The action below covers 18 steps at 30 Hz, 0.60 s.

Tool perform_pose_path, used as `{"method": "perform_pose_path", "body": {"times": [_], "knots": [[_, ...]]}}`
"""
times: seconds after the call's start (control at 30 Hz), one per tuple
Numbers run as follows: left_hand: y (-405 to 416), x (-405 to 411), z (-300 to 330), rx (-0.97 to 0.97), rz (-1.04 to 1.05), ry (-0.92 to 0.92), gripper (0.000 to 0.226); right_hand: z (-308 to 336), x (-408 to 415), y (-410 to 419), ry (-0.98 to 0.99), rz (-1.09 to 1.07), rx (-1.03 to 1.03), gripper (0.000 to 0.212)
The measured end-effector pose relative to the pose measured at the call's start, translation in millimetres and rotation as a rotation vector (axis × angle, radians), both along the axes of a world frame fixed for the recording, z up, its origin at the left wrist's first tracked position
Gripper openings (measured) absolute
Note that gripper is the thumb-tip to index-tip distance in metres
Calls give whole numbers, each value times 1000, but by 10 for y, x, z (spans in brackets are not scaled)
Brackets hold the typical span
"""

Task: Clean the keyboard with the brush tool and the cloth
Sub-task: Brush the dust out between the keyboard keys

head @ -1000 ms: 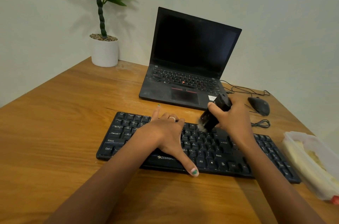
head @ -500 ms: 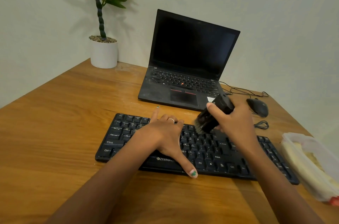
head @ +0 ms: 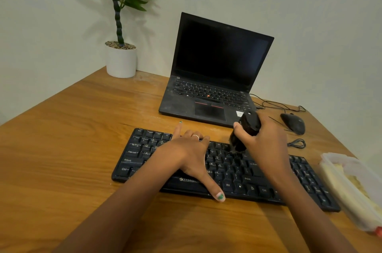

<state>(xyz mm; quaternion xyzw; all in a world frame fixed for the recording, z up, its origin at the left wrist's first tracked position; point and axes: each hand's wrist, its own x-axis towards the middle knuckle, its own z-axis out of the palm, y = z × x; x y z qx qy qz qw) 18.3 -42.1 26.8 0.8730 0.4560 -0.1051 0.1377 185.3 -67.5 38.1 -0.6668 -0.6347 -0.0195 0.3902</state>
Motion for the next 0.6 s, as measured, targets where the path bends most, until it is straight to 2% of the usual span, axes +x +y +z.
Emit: {"method": "perform_pose_path", "body": {"times": [0.03, 0.17, 0.33, 0.6], "knots": [[4, -9, 6, -16, 3, -2, 135, 14, 5, -17, -12, 20, 23, 25], [34, -136, 23, -97, 26, 3, 134, 39, 40, -107, 152, 158, -20, 19], [112, -408, 49, -110, 27, 29, 135, 44, 181, -106, 203, 179, -72, 14], [114, -514, -49, -53, -34, -85, 134, 116, 221, -142, 275, 268, -174, 34]]}}
